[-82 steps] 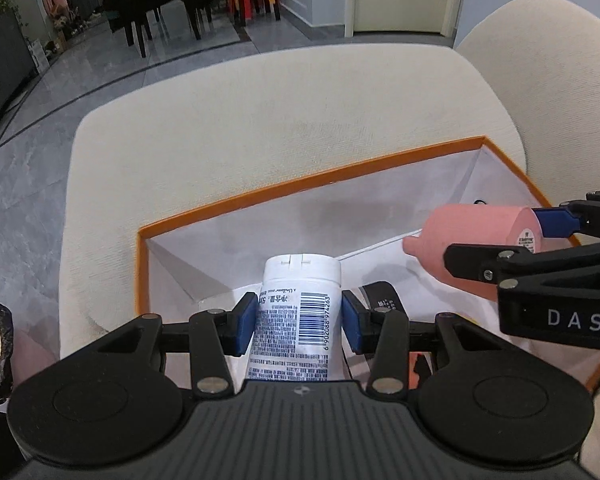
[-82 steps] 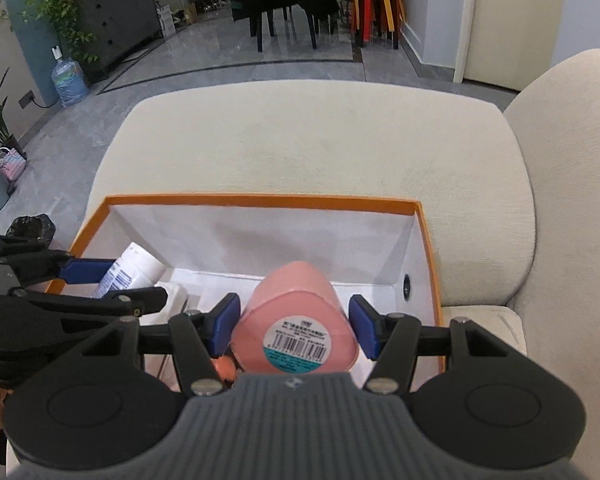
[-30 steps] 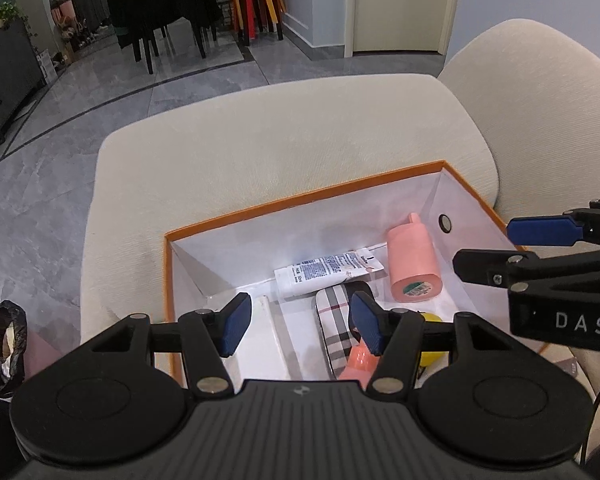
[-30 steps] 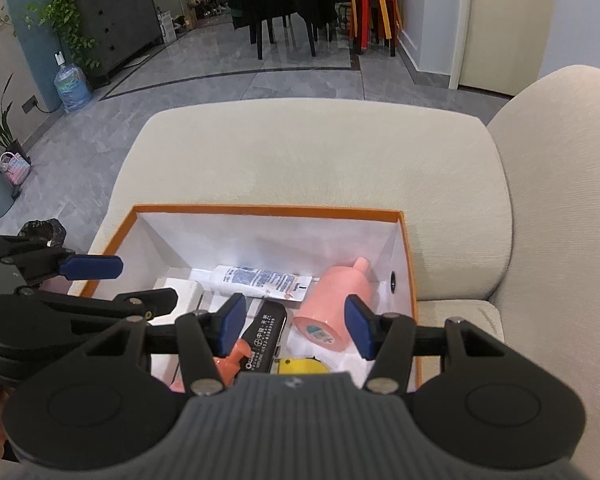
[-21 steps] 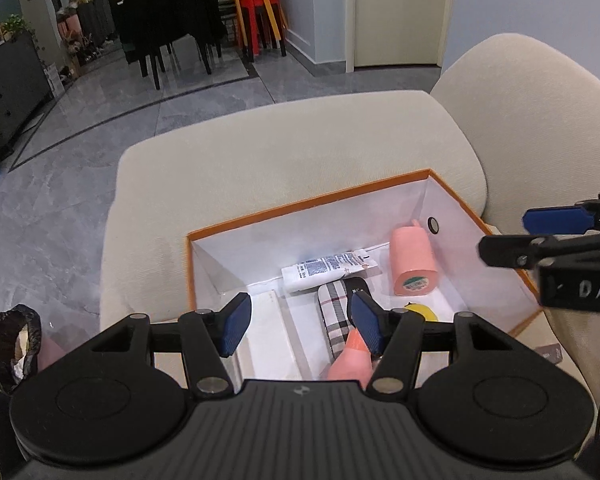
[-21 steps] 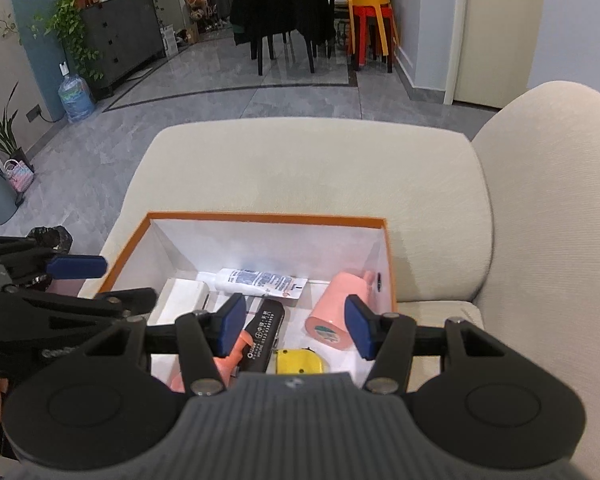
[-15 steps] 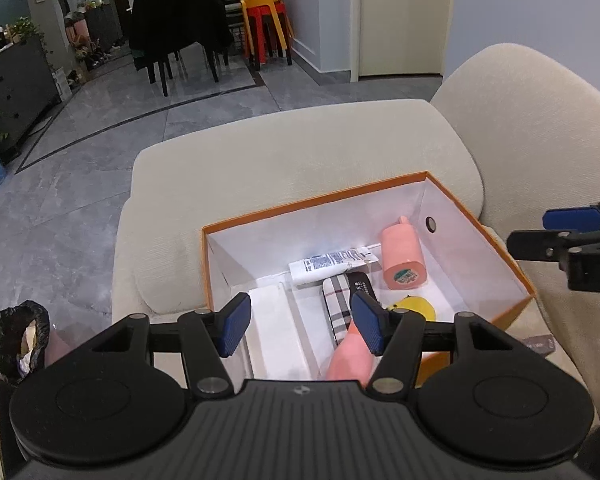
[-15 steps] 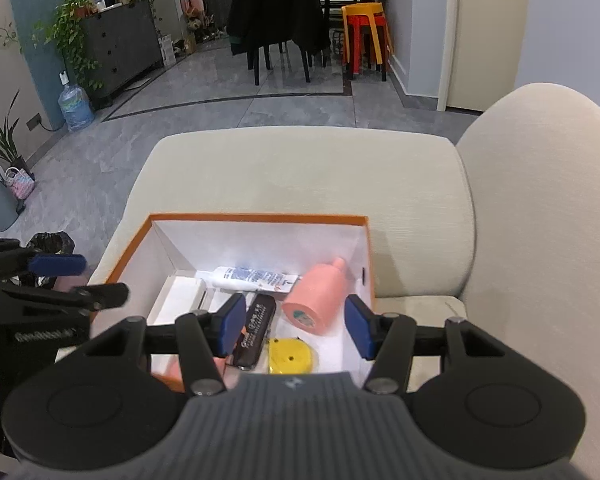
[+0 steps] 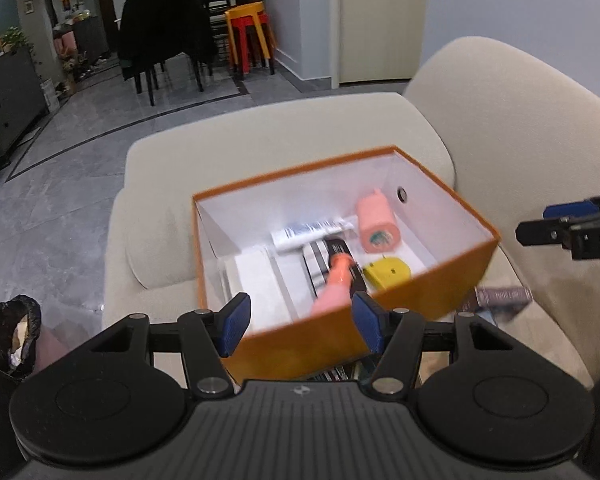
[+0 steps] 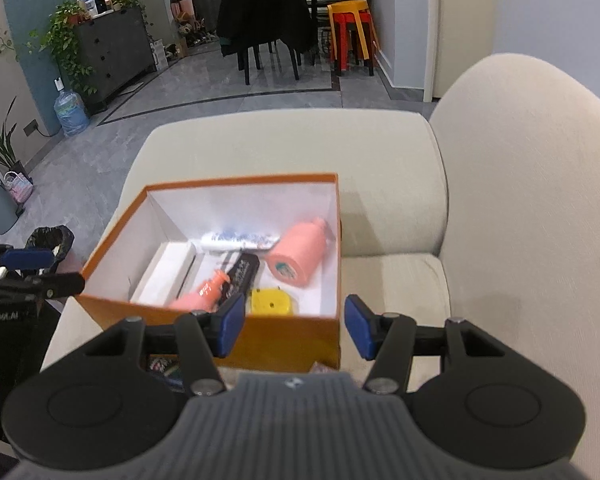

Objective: Organize rigid objects
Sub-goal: 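Withdraw both tools from the orange box toward the remaining items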

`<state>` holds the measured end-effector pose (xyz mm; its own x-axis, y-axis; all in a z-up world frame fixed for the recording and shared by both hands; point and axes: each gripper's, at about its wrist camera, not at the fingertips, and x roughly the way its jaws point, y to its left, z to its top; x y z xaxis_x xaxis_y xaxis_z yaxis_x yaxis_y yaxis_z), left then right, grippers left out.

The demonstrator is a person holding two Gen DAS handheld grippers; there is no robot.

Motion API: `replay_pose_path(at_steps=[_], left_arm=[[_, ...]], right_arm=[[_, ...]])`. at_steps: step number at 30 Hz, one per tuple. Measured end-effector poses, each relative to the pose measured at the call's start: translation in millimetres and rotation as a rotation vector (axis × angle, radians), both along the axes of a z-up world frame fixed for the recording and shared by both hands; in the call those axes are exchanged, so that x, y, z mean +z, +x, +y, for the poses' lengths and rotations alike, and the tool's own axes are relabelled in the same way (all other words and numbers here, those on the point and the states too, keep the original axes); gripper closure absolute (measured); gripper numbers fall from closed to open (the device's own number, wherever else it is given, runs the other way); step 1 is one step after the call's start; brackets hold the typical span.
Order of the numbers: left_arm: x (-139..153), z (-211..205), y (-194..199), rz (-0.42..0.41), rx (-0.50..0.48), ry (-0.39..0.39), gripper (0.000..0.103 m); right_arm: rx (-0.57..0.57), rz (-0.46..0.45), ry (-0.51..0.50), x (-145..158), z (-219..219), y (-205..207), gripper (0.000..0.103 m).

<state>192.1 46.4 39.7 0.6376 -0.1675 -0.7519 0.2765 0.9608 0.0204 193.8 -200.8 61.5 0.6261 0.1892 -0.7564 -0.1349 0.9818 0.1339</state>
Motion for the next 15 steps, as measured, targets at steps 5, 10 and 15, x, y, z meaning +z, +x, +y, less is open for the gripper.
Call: replay_pose_path(at_steps=[5, 10, 15], left_arm=[[-22.6, 0.5, -18.5, -0.007, -0.027, -0.021, 0.034], [-48.8, -2.5, -30.6, 0.01, -0.062, 0.022, 0.034], [-64.7, 0.0, -33.4, 0.021, -0.083, 0.025, 0.034]], right_arm=[[-0.003, 0.018, -0.031, -18.0, -5.4, -11.6, 0.047], [-0.007, 0.049, -0.041, -39.0, -11.7, -16.6, 0.047], [0.004, 0.062, -0.066, -55.8, -13.3, -22.8, 0.047]])
